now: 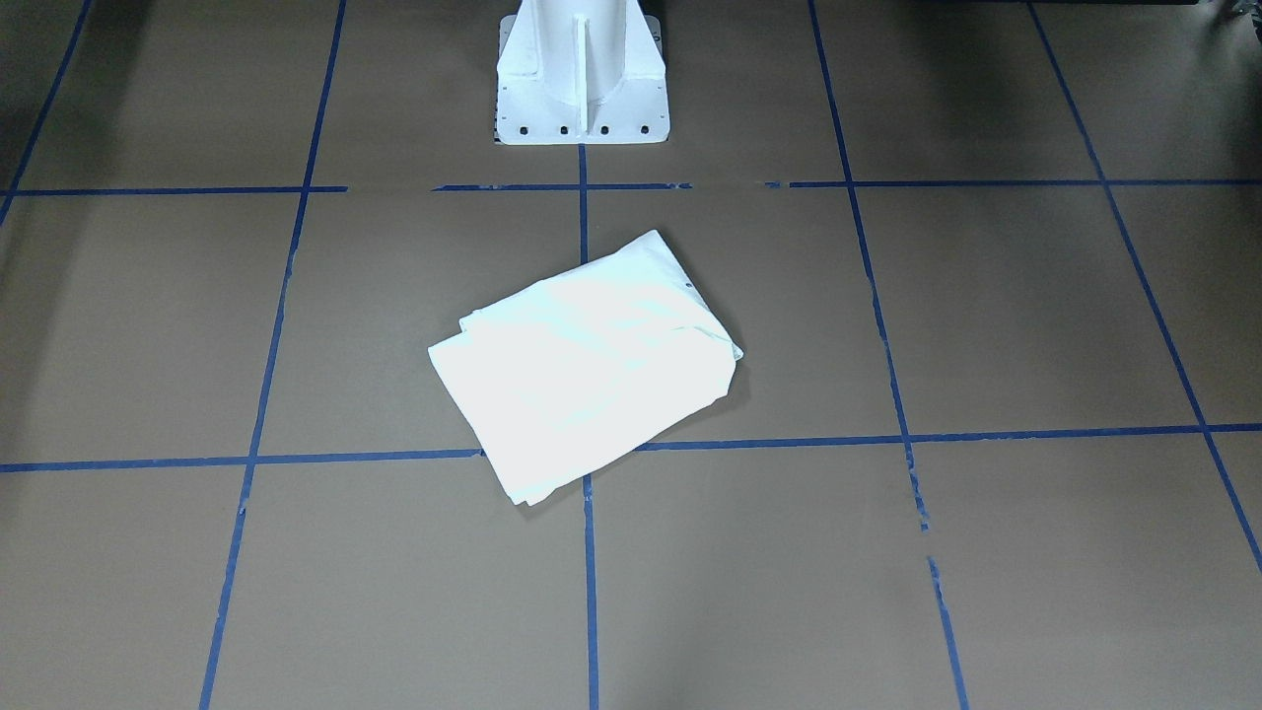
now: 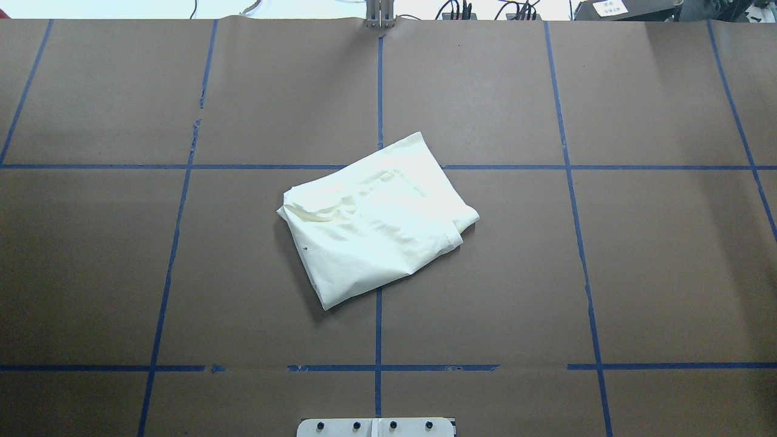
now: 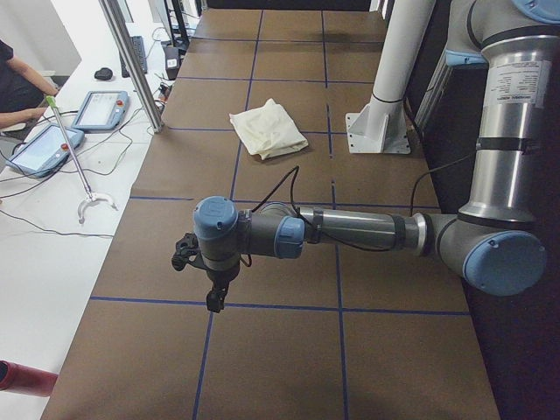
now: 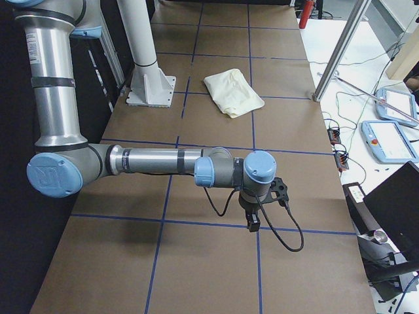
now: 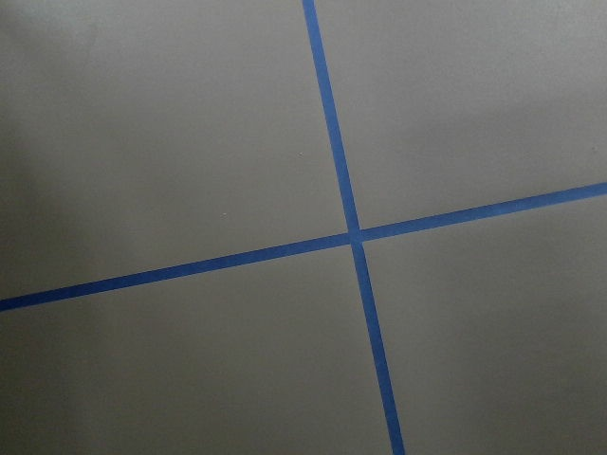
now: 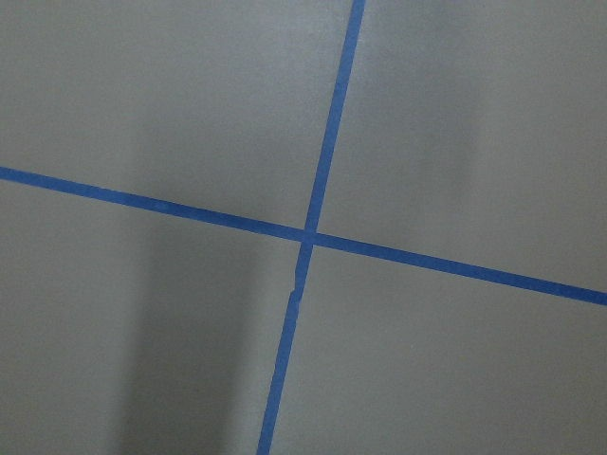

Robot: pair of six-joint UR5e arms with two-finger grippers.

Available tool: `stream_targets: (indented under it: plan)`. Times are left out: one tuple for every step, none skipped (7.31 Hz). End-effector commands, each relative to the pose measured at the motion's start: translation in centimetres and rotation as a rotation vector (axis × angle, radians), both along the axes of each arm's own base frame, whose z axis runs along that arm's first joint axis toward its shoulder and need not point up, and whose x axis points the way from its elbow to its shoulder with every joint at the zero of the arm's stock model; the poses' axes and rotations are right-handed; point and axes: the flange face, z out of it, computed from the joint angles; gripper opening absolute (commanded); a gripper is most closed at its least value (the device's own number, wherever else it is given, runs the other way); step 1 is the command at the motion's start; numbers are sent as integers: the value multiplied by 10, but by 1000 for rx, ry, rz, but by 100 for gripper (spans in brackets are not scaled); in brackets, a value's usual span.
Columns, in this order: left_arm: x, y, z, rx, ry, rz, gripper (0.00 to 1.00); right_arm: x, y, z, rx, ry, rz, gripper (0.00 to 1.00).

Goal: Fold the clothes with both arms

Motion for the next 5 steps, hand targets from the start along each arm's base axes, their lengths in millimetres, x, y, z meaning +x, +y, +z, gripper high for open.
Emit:
stream_targets:
  plan:
    - [-7,2,3,14,-2,12,100,12,8,6,-15,-7,28,100]
    - [-7,3,3,16,-2,12,100,26,27,21,-44,-9,57,100]
    - [-7,4,3,13,-2,11,100,33,32,20,-69,-11,100,100]
    - [-7,4,3,12,-2,10,100,32,36,16,-120,-18,162,100]
    - [-7,4,5,9,-1,10,100,32,37,16,-124,-18,166,100]
